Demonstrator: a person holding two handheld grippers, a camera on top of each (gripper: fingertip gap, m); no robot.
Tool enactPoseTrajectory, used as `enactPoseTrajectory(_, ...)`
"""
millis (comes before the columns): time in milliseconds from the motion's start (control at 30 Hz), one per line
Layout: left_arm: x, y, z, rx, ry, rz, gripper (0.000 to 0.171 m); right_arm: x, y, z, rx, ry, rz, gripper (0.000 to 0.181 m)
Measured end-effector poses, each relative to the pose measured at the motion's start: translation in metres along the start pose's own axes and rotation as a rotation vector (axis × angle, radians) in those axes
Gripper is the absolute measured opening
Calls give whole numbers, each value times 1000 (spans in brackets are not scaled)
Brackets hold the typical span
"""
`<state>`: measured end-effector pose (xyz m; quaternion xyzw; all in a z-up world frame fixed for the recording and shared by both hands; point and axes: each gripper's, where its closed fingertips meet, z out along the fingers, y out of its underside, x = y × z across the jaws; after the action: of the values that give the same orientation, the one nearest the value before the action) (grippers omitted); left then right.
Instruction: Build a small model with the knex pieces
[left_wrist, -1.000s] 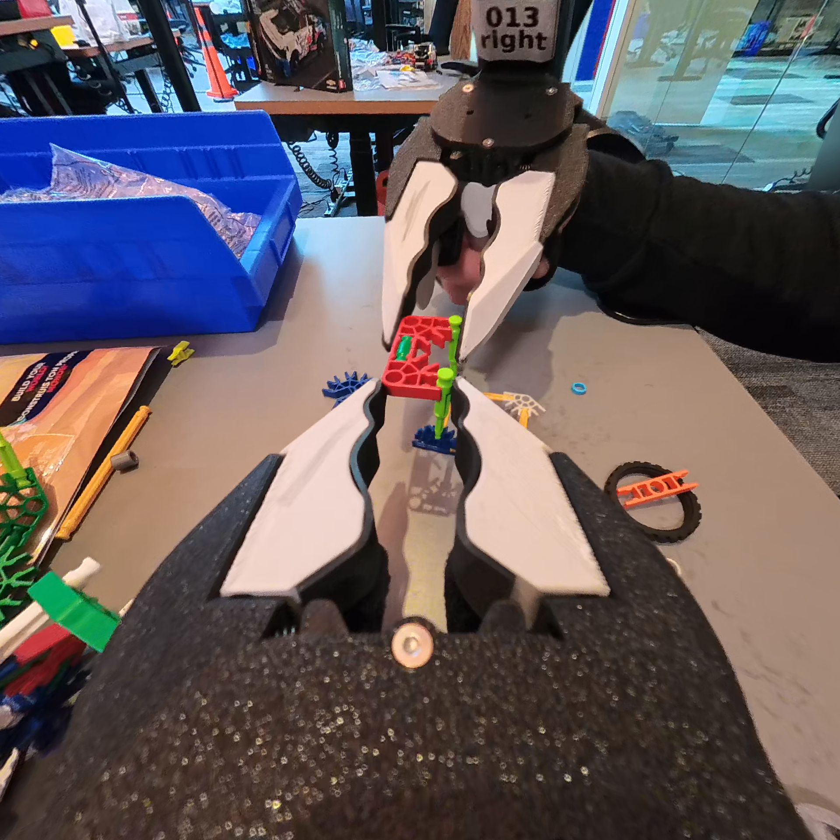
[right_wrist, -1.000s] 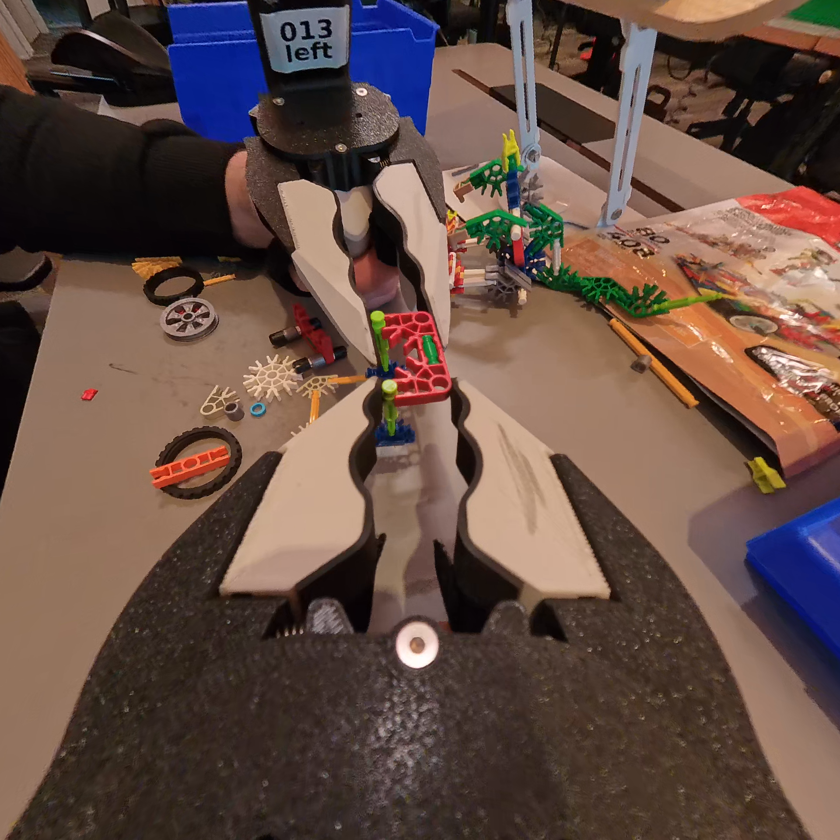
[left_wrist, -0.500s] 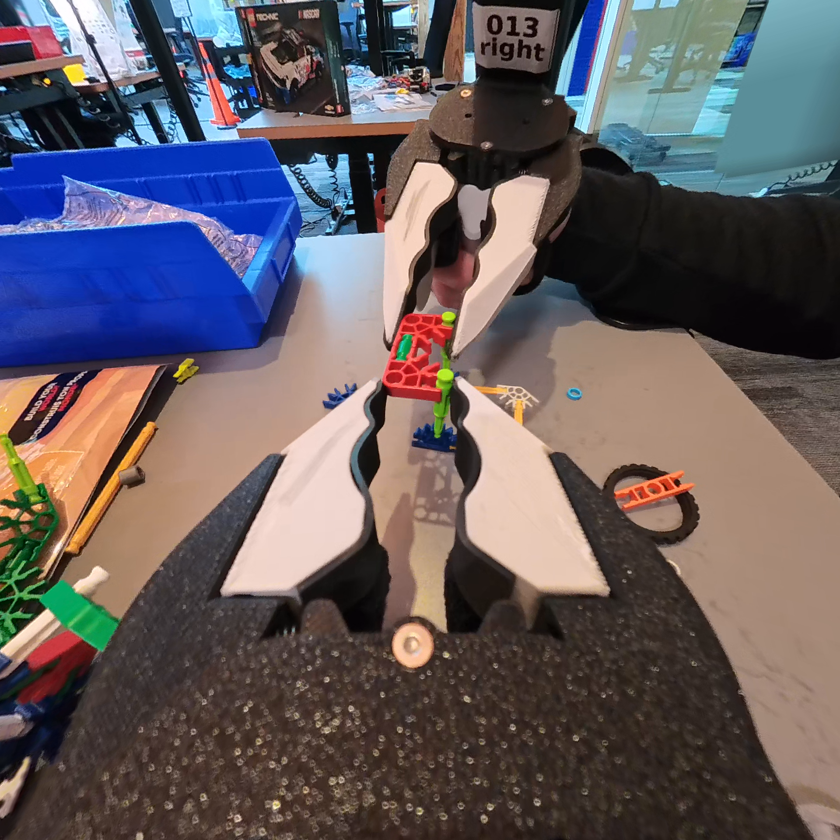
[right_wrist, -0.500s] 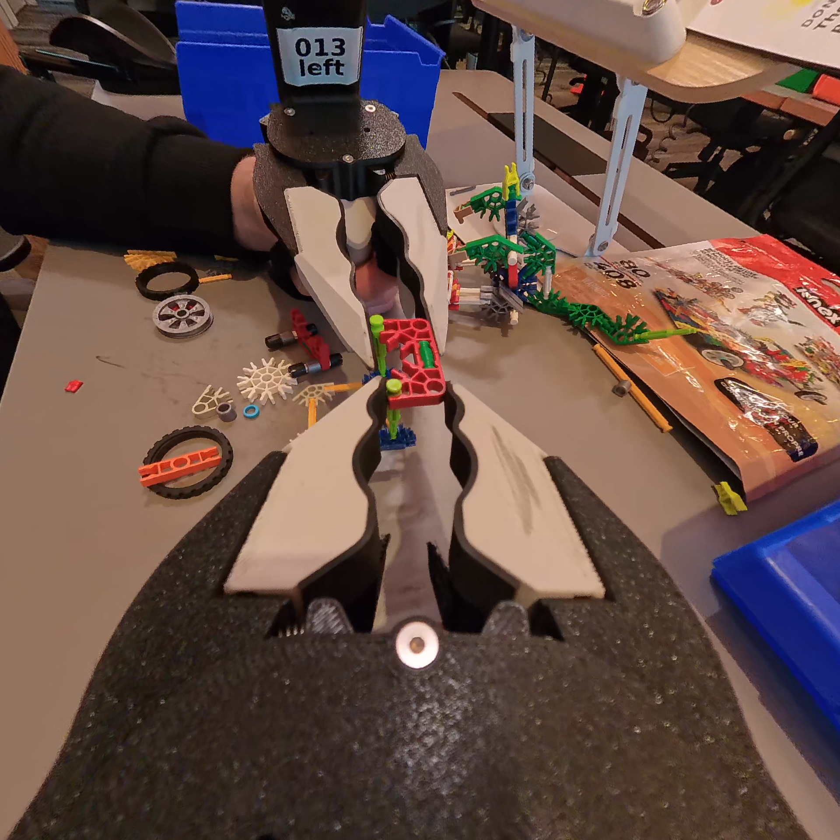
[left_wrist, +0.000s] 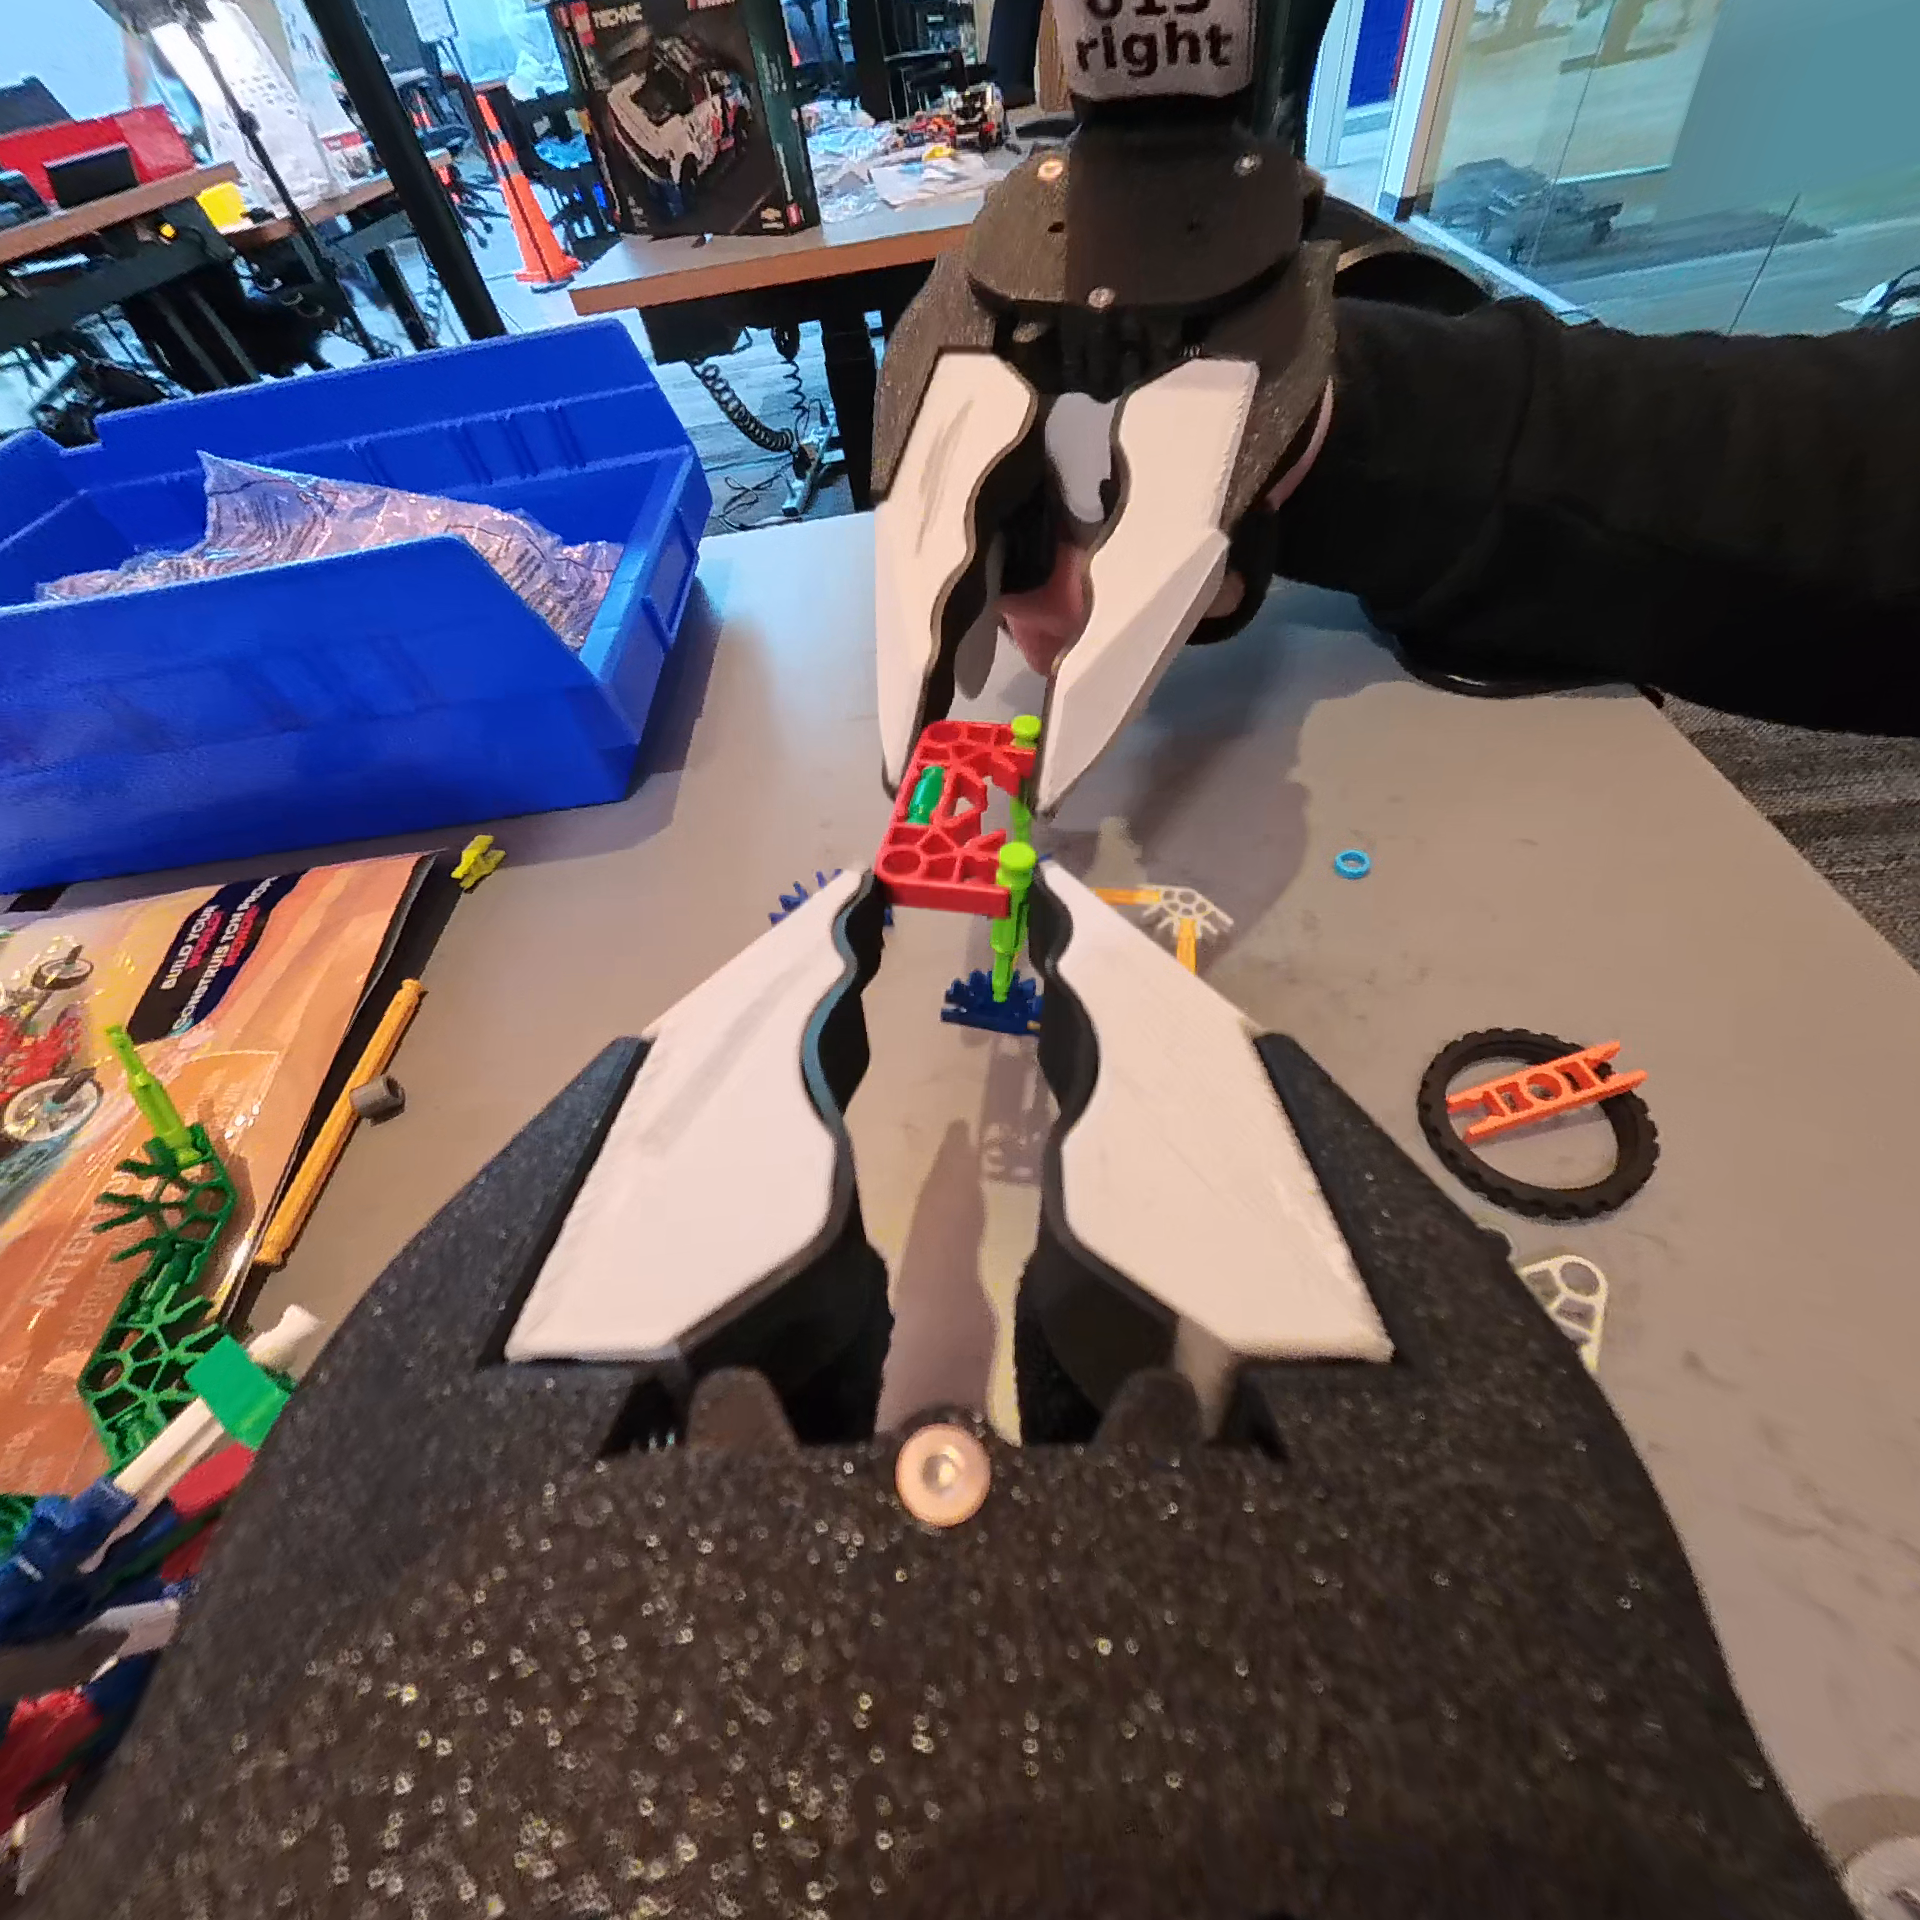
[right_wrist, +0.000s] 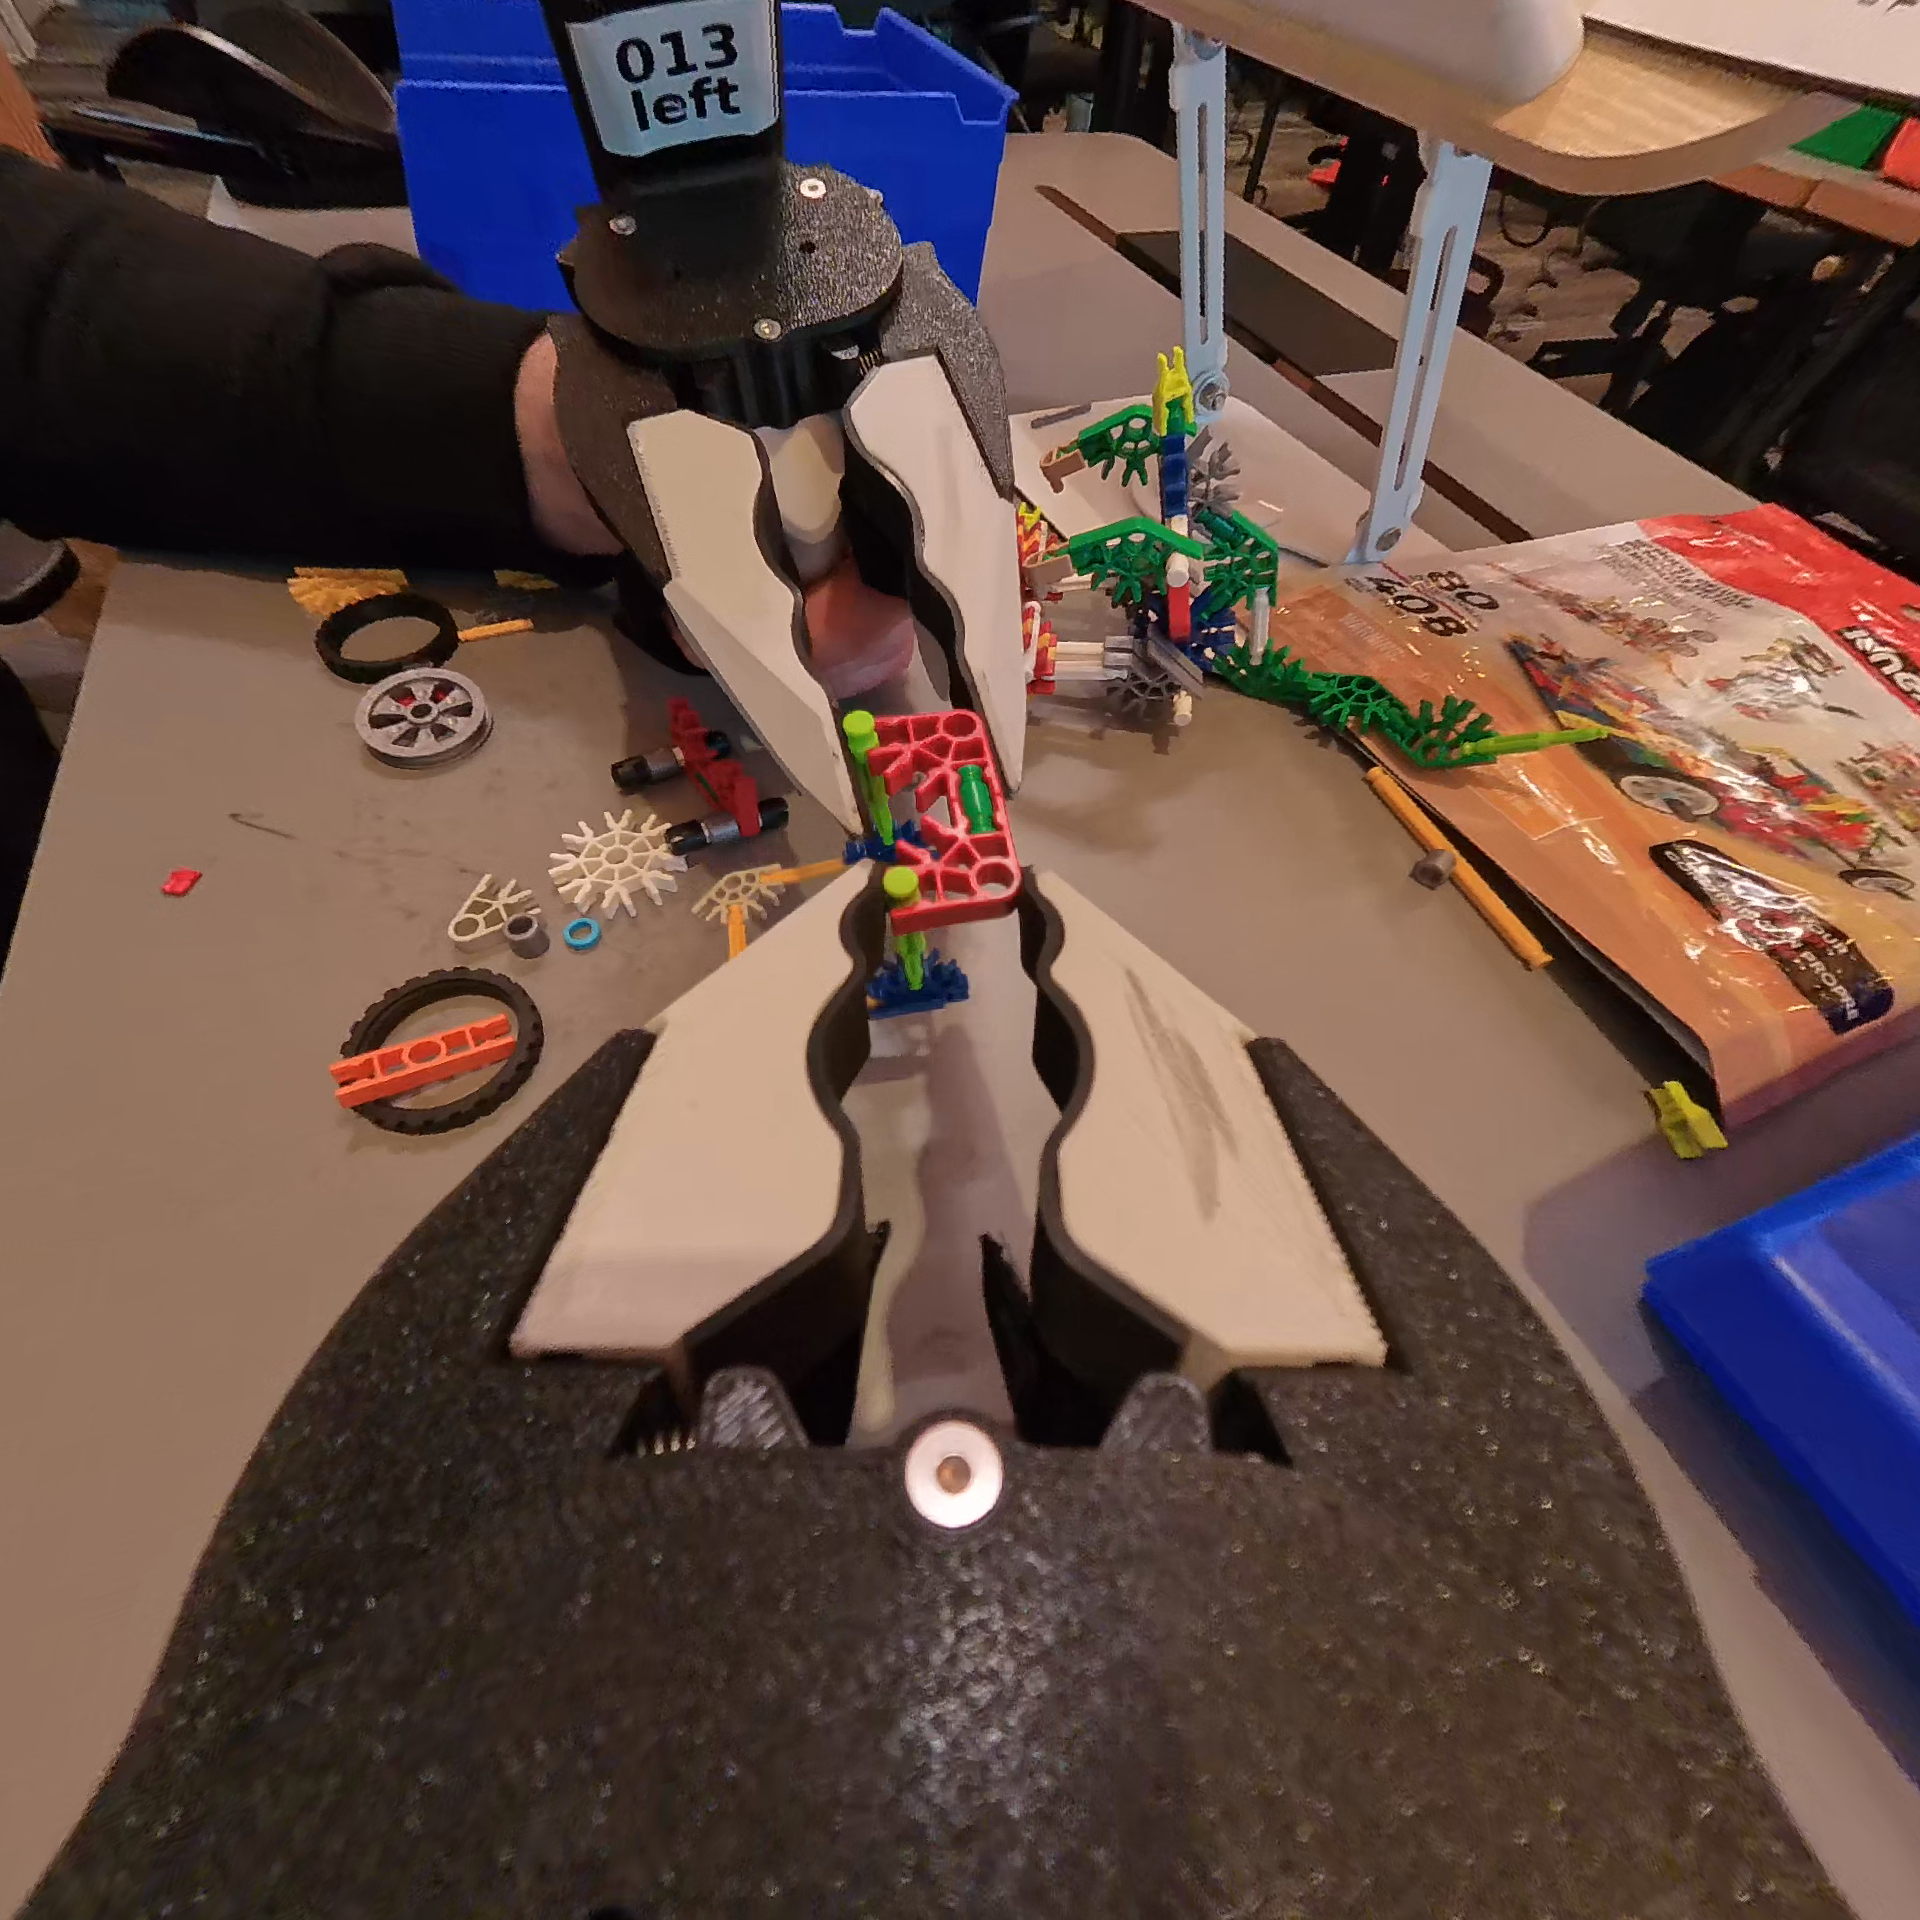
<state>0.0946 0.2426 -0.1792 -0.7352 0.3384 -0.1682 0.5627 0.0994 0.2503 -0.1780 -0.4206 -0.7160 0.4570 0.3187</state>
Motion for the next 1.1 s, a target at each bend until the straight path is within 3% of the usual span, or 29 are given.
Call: enactPoseTrajectory(1100, 0, 10, 0, -64, -34, 89, 21, -3, 12, 0, -49, -50, 27, 22)
